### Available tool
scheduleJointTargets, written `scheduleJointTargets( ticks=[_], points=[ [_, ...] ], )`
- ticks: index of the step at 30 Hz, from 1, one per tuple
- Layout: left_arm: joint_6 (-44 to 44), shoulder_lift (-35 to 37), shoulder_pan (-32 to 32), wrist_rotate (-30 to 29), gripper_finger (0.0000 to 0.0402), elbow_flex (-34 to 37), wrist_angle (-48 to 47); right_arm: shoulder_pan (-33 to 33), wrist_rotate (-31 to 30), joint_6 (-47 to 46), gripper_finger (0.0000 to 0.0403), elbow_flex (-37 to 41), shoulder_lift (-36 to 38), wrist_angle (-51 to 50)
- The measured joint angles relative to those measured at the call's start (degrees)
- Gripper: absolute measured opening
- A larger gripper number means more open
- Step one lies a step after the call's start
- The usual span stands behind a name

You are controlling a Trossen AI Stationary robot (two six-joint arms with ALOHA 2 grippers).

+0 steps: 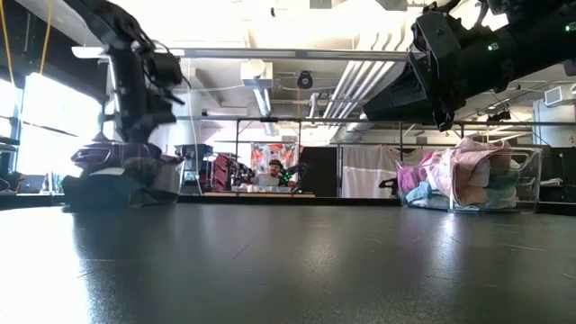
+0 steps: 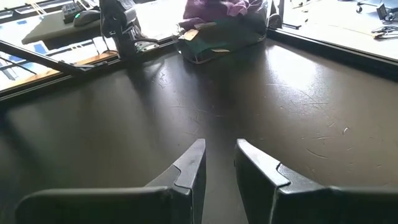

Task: Sort towels by color in basket
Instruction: Put the violet microfiber cloth into the left transparent bin

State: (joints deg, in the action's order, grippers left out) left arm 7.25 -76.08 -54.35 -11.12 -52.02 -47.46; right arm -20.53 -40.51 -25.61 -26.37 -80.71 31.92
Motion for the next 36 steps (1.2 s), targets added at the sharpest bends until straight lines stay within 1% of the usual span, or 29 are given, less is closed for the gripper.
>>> scheduleJointTargets(
  ticks=[6,9,11,14,19,23,26,29,32,33,35,36],
  points=[
    [-2.6,-7.4,-1.6,1.8,0.0,0.4,3.1,0.0,0.0,0.1,0.0078,0.0,0.0,0.0],
    [-4.1,-8.4,-2.5,2.1,0.0001,0.4,4.1,0.0,0.0,0.1,0.0078,0.0,0.0,0.0],
    [-5.5,-8.4,-3.0,2.4,0.001,-0.6,2.5,0.0,0.0,0.1,0.0078,0.0,0.0,-0.1],
    [-6.9,-7.6,-3.6,3.3,0.0036,-3.5,-1.8,0.0,0.0,0.1,0.0078,0.0,0.0,-0.1],
    [-6.8,-4.8,-3.7,3.5,0.0099,-9.4,-7.9,0.0,0.0,0.0,0.0078,0.0,0.0,-0.1],
    [-5.5,-1.4,-3.0,3.5,0.0143,-12.3,-9.1,0.0,0.0,0.0,0.0078,0.0,0.0,-0.1],
    [-5.4,1.4,-1.9,4.6,0.0164,-12.3,-7.6,0.0,0.0,0.0,0.0078,0.0,0.0,-0.1],
    [-5.3,3.0,-0.1,8.2,0.0172,-11.3,-4.1,0.0,0.0,0.0,0.0078,0.0,0.0,-0.1],
    [-5.3,2.8,1.0,14.3,0.0165,-7.5,2.4,0.0,0.0,0.0,0.0078,0.0,0.0,-0.1],
    [-5.3,2.4,1.2,15.4,0.016,-6.0,5.1,0.0,0.0,0.0,0.0078,0.0,0.0,-0.1],
    [-4.2,1.3,1.3,14.7,0.0146,-2.9,10.5,0.0,0.0,0.0,0.0078,0.0,0.0,-0.1],
    [-3.5,0.8,1.1,13.1,0.0138,-1.5,12.7,0.0,0.0,-0.1,0.0078,0.0,0.0,-0.1]
  ],
)
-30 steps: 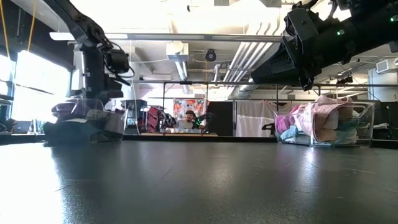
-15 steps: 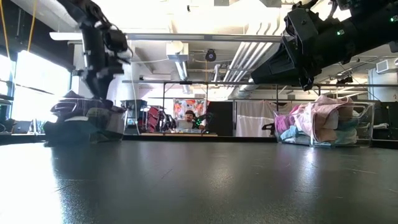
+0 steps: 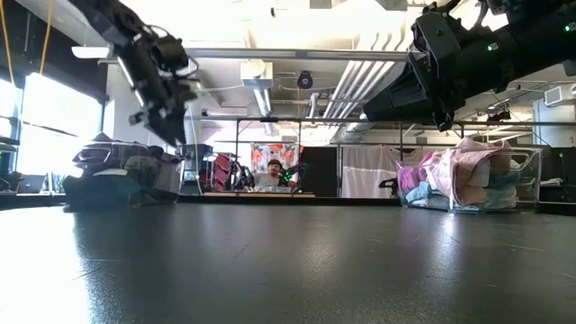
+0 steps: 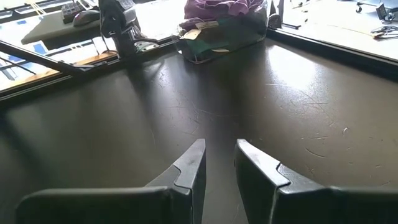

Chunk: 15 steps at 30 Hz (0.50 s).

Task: Sort towels by color in basket
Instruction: Put the violet microfiber cloth into the left transparent bin

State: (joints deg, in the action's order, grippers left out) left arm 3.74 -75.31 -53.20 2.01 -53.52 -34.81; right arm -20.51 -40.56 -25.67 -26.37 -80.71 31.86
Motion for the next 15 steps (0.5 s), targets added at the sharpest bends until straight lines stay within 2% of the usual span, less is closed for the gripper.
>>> scheduleJointTargets(
  ticks=[8,15],
  points=[
    [0.4,-3.2,-2.9,-11.1,0.0076,6.8,8.5,0.0,0.0,-0.9,0.0078,0.0,0.0,0.0],
    [-0.8,-4.1,-5.3,-12.3,0.0047,11.7,13.6,0.0,0.0,-0.9,0.0078,0.0,0.0,0.0]
  ],
)
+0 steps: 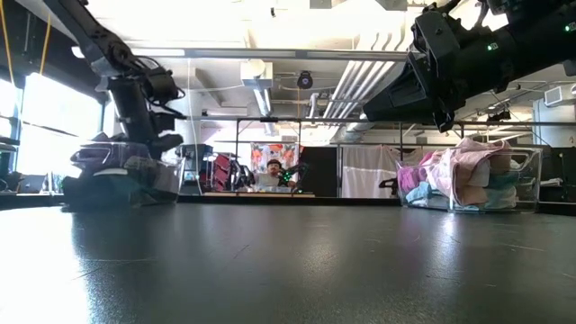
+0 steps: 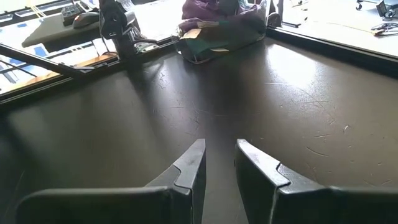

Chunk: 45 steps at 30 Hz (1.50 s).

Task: Sort towels by color in basket
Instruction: Put the violet microfiber cloth into the left transparent bin

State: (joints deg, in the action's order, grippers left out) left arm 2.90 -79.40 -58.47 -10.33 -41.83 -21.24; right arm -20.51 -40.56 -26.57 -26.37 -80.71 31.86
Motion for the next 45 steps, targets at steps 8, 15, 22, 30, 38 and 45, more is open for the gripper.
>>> scheduleJointTargets(
  ticks=[8,15,22,30,38,45],
  points=[
    [-2.7,2.2,0.0,1.0,0.0063,-1.9,-2.5,0.0,0.0,-0.2,0.0078,0.0,0.0,0.0],
    [-1.4,7.5,0.9,1.5,0.0132,-10.1,-16.7,0.0,0.0,-0.4,0.0078,0.0,0.0,0.0],
    [4.4,12.5,3.4,-0.3,0.0145,-14.5,-32.1,0.0,0.0,-0.4,0.0078,0.0,0.0,0.0],
    [5.4,7.0,3.4,-1.2,0.0095,-10.7,-29.8,-0.1,0.0,-0.5,0.0078,0.0,0.0,0.1],
    [2.5,-0.6,1.9,0.2,0.0071,-7.1,-21.0,-0.2,0.0,-1.8,0.0078,0.0,0.0,0.1],
    [-0.1,-0.4,-0.4,3.1,0.0109,-9.0,-21.6,-0.2,0.1,-1.7,0.0078,0.0,0.0,0.1]
  ],
)
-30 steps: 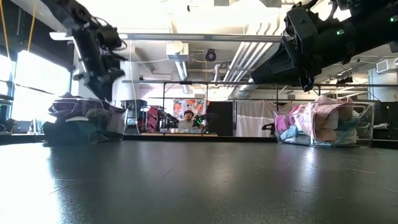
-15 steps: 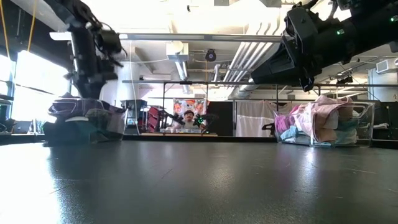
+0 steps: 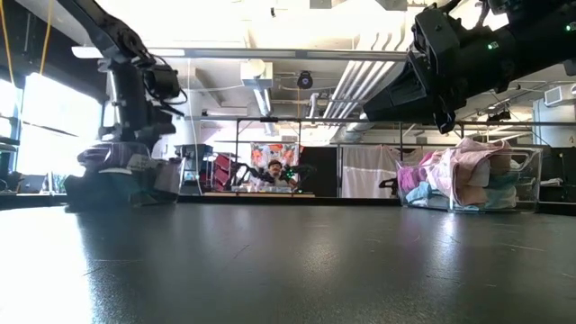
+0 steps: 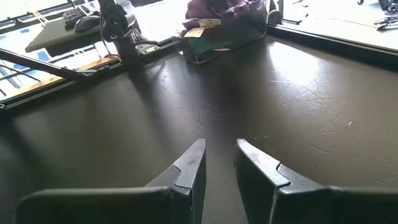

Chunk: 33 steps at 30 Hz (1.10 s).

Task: Sort towels by color in basket
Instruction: Put the violet microfiber cloth into the left transparent bin, then put the dark blue microfiber cloth into the left transparent bin

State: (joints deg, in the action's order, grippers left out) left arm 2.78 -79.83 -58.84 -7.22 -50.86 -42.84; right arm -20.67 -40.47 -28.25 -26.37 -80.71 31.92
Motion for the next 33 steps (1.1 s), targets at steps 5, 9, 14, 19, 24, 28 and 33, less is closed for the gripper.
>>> scheduleJointTargets(
  ticks=[5,9,14,19,24,28,33],
  points=[
    [0.0,3.6,-0.8,6.8,0.0152,-3.8,-5.6,0.0,0.4,-0.3,0.0078,0.0,0.0,0.5],
    [0.9,9.0,0.6,10.9,0.0164,-5.7,-8.0,0.1,5.8,-2.8,0.0078,0.0,0.0,0.9],
    [1.5,18.1,6.9,16.2,0.0163,-5.9,-5.8,2.2,14.2,3.0,0.0087,-0.8,0.0,2.4],
    [2.6,26.5,18.7,16.1,0.0161,-3.2,2.5,3.8,25.5,13.0,0.0136,-7.7,0.0,-5.0],
    [5.1,32.6,32.2,16.1,0.0161,4.2,19.5,1.1,27.6,19.1,0.0195,-23.6,0.0,-37.1],
    [5.1,34.0,41.5,15.7,0.0161,10.3,31.8,-4.1,27.0,11.6,0.0217,-34.8,-0.4,-61.4],
    [4.6,32.5,50.4,15.1,0.0161,16.7,44.5,-11.1,29.0,-10.1,0.0234,-38.6,-0.3,-75.0]
  ],
)
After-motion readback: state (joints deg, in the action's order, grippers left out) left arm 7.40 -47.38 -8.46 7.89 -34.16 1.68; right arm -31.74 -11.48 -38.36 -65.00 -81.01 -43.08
